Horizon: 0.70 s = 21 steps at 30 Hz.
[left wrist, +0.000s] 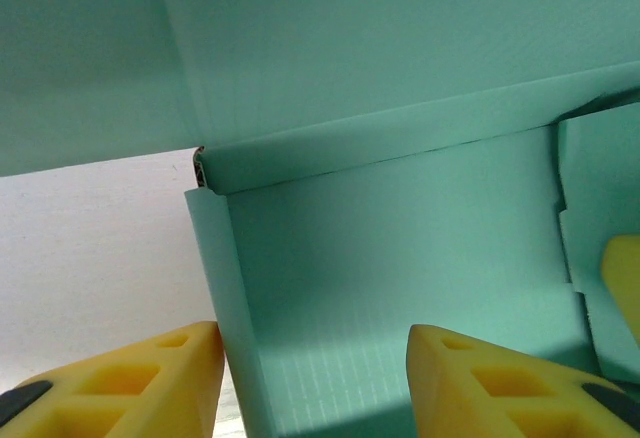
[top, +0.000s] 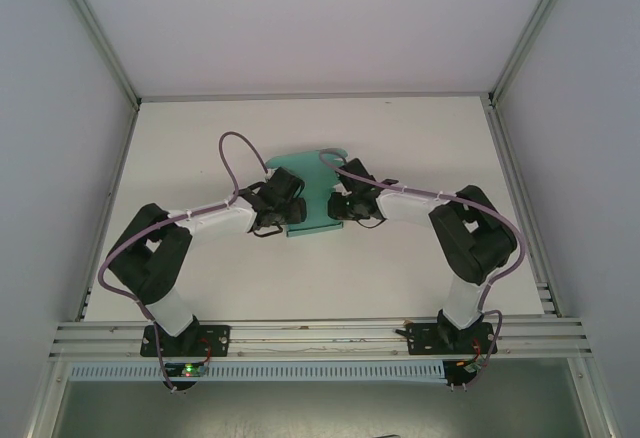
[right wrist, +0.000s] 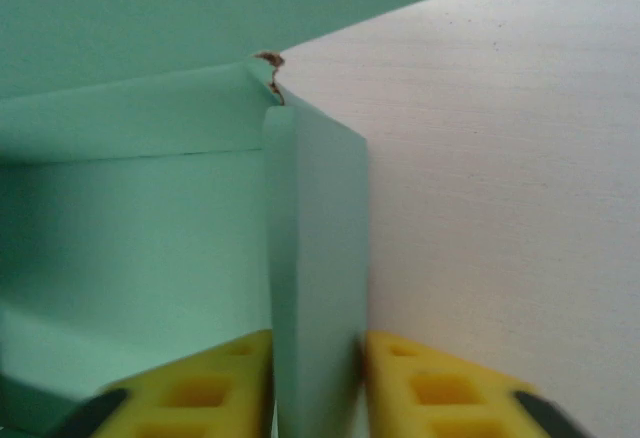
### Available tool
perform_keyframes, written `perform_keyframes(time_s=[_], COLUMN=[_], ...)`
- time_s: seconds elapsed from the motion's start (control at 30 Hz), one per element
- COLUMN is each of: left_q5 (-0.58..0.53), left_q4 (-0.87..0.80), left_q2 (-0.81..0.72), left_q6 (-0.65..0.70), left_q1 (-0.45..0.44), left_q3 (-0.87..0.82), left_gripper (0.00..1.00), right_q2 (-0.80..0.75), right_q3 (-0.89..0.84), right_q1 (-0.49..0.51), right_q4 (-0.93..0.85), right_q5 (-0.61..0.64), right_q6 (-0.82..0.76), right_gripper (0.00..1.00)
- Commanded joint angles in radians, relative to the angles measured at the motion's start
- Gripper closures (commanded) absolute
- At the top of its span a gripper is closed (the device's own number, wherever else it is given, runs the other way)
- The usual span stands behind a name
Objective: Assemble paper box
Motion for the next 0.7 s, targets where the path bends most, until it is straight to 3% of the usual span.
perform_keyframes(time_s=[0.0, 0.07, 0.17, 0.33, 0.37, 0.43, 0.53, 0.6, 0.67], left_q5=[0.02, 0.023, 0.025, -0.063, -0.077, -0.111, -0.21, -0.186, -0.091], left_q4=[0.042, 0.033, 0.033, -0.031, -0.045, -0.075, -0.143, -0.134, -0.057], left_q2=[-0.043, -0.087, -0.194, -0.439, -0.491, -0.592, -0.696, -0.732, -0.744], left_q6=[-0.005, -0.003, -0.002, 0.0, 0.001, 0.003, -0.03, -0.049, -0.069], left_q1=[0.012, 0.012, 0.012, 0.023, 0.031, 0.052, 0.122, 0.202, 0.282], left_q3=[-0.019, -0.027, -0.06, -0.122, -0.134, -0.156, -0.178, -0.211, -0.256], left_gripper=[0.49, 0.48, 0.41, 0.03, 0.0, 0.0, 0.0, 0.0, 0.0], right_q2=[0.033, 0.037, 0.049, -0.037, -0.062, -0.115, -0.192, -0.24, -0.279], right_q3=[0.031, 0.026, 0.027, -0.015, -0.023, -0.037, -0.073, -0.088, -0.075], right_q1=[0.028, 0.032, 0.033, 0.023, 0.014, -0.023, -0.089, -0.113, -0.114], right_q4=[-0.105, -0.118, -0.136, 0.003, 0.041, 0.118, 0.282, 0.407, 0.474], right_q5=[0.103, 0.134, 0.209, 0.226, 0.211, 0.137, -0.069, -0.222, -0.335], right_q6=[0.004, 0.009, -0.002, -0.069, -0.086, -0.1, -0.086, -0.068, -0.072], right_gripper=[0.88, 1.0, 1.0, 1.0, 1.0, 1.0, 1.0, 1.0, 1.0])
